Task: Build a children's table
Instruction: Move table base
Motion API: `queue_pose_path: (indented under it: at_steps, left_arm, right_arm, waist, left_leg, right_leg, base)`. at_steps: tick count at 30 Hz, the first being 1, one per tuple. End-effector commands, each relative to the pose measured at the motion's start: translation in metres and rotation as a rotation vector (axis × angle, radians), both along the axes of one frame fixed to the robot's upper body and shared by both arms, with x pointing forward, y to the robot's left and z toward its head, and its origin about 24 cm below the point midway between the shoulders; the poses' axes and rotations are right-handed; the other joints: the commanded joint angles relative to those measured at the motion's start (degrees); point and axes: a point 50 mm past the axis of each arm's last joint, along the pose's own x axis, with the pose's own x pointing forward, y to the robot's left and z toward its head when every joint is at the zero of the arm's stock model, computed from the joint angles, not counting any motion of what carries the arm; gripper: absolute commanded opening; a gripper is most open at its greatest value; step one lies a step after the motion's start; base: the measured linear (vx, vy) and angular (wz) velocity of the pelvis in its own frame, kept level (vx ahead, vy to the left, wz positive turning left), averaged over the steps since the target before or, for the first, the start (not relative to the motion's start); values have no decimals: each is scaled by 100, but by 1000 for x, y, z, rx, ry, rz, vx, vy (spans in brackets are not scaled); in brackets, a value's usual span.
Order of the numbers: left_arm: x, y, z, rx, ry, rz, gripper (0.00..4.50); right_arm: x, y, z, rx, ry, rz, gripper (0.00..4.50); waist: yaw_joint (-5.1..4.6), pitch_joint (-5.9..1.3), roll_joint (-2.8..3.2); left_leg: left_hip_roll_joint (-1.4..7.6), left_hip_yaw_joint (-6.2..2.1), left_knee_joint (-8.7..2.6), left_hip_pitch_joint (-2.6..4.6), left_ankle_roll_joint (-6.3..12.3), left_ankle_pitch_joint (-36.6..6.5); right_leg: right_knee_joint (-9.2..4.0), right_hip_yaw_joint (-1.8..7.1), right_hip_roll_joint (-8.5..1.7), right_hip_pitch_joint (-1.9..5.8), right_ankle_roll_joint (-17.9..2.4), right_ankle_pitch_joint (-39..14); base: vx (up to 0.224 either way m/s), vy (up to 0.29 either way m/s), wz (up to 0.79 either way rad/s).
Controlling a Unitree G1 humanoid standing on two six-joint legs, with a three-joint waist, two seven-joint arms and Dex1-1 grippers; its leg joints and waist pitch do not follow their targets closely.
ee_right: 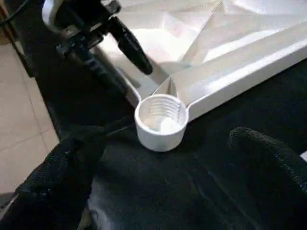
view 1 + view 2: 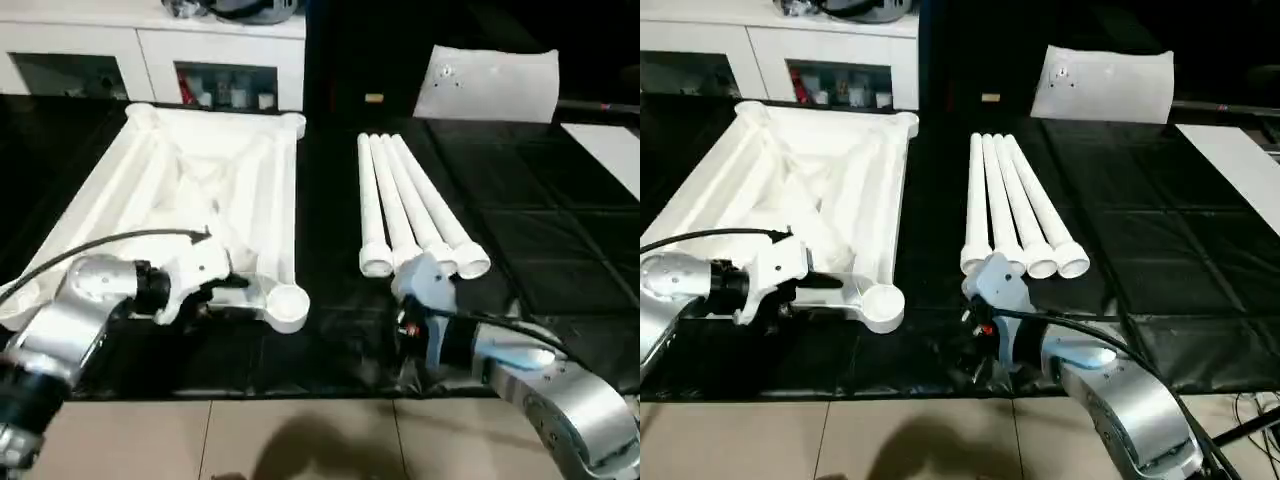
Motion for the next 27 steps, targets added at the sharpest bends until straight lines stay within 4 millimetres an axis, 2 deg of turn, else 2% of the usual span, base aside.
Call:
queue_pose_path:
  at_steps: [1, 2, 5, 7, 13, 16, 17, 22, 27]
  left_arm:
    - [4, 0, 2, 29, -12, -26, 209]
    - [7, -1, 2, 34, -15, -29, 209]
    - [10, -1, 1, 55, -20, -33, 171]
    - [11, 0, 0, 63, -15, -34, 154]
    - [13, 1, -2, 67, 9, -50, 101]
    - [13, 1, -4, 76, 34, -65, 84]
    - [12, 1, -5, 80, 36, -67, 65]
    - [13, 1, -7, 90, 38, -69, 27]
    - [13, -5, -9, 44, 21, -54, 10]
  right_arm:
    - [1, 0, 1, -17, 3, 10, 450]
    - [1, 0, 0, -22, -2, 11, 450]
    - [0, 0, -1, -27, 0, 11, 450]
    - [-1, 0, -3, -12, 32, 9, 450]
    - [-2, -1, -3, -20, 38, 2, 450]
    - [0, 1, -1, 4, 9, -17, 450]
    - [0, 2, -1, 6, 22, -7, 450]
    - [-3, 3, -1, -11, 34, 53, 450]
    - [-4, 3, -1, -6, 19, 62, 450]
  waist:
    - [5, -260, 110]
    - [0, -266, 107]
    - [10, -268, 102]
    - [17, -271, 119]
    - [24, -251, 119]
    - [28, -257, 131]
    - [23, -257, 128]
    - [23, -257, 124]
    - [-1, -265, 113]
  left_leg:
    - [299, -61, -531, 38, -158, -827]
    - [310, -68, -535, 26, -176, -800]
    - [308, -60, -527, 24, -169, -730]
    - [314, -54, -519, 35, -170, -767]
    - [325, -64, -547, 40, -222, -1003]
    - [325, -59, -542, 41, -234, -934]
    - [327, -63, -547, 36, -234, -935]
    - [334, -60, -546, 36, -206, -921]
    - [334, -61, -536, 13, -173, -779]
  right_leg:
    - [-446, 334, -525, 184, -1098, -480]
    - [-426, 331, -534, 200, -1130, -401]
    - [-421, 334, -538, 202, -1173, -262]
    - [-422, 338, -550, 198, -1203, -264]
    - [-458, 343, -559, 183, -1164, -680]
    - [-445, 342, -561, 173, -1182, -566]
    - [-442, 342, -560, 180, -1190, -539]
    - [-435, 340, -561, 195, -1219, -421]
    - [-413, 337, -569, 215, -1288, -189]
  base:
    - [0, 0, 0]
    - [0, 0, 0]
    - [0, 0, 0]
    - [0, 0, 0]
    - [0, 0, 0]
    - [0, 0, 0]
    - [0, 0, 0]
    - [0, 0, 0]
    - [0, 0, 0]
